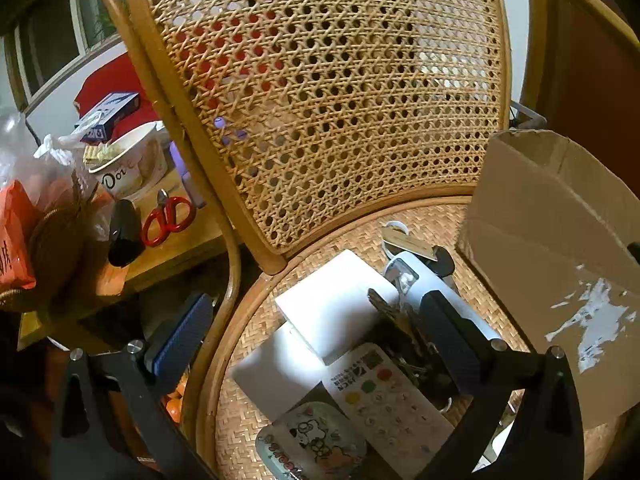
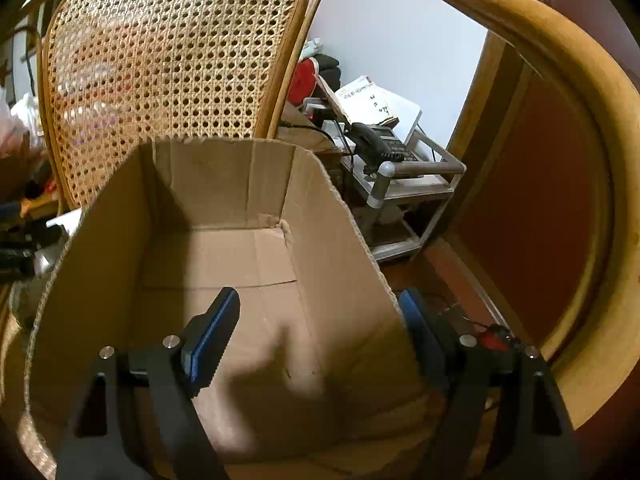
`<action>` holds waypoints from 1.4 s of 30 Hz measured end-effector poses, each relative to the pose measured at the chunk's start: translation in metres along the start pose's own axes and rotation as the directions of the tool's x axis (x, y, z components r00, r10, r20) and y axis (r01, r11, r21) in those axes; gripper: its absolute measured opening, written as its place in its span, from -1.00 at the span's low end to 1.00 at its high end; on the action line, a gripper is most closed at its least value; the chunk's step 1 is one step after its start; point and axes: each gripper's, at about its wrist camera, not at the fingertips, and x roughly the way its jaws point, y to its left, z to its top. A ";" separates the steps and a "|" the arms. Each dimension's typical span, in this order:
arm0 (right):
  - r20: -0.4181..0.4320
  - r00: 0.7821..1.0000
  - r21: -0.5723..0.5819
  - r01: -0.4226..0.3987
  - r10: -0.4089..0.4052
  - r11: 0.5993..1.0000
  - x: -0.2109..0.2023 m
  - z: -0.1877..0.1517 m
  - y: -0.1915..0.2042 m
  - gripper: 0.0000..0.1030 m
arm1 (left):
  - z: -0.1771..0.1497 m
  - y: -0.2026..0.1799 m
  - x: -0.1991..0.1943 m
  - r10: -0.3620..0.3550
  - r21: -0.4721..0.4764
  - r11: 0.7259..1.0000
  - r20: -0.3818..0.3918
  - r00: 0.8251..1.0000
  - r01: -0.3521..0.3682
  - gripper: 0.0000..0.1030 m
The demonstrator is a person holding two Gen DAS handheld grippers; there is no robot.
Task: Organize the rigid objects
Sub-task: 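Move the left tool down toward the white cube charger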
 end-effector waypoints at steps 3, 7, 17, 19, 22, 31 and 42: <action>0.022 1.000 -0.002 -0.016 0.016 1.000 -0.007 -0.001 0.001 0.01 | -0.001 0.001 0.000 -0.001 -0.001 1.000 -0.004 1.000 0.001 0.99; 0.047 0.994 -0.020 -0.094 0.095 0.995 -0.024 -0.001 0.003 -0.16 | -0.002 0.004 -0.002 -0.001 -0.008 1.000 -0.007 1.000 0.001 0.99; -0.084 0.987 0.017 -0.139 0.140 0.990 0.021 -0.001 -0.003 -0.70 | -0.002 0.005 -0.006 -0.015 0.004 1.000 -0.003 1.000 0.015 0.99; -0.076 0.988 0.045 -0.135 0.138 0.990 0.025 -0.002 -0.007 -0.74 | -0.004 0.007 -0.004 -0.040 -0.005 0.999 -0.009 0.999 0.040 0.99; -0.075 0.986 0.041 -0.145 0.147 0.989 0.026 -0.004 -0.009 -0.81 | -0.007 0.012 0.003 -0.076 -0.035 0.997 -0.030 0.997 0.075 0.99; -0.073 0.987 0.043 -0.141 0.144 0.989 0.024 -0.003 -0.010 -0.82 | 0.004 0.014 0.051 -0.075 -0.043 0.996 -0.081 0.994 0.072 0.94; -0.075 0.987 0.038 -0.137 0.140 0.990 0.026 -0.004 -0.011 -0.81 | 0.008 0.015 0.066 -0.139 -0.085 0.988 -0.123 0.983 0.130 0.46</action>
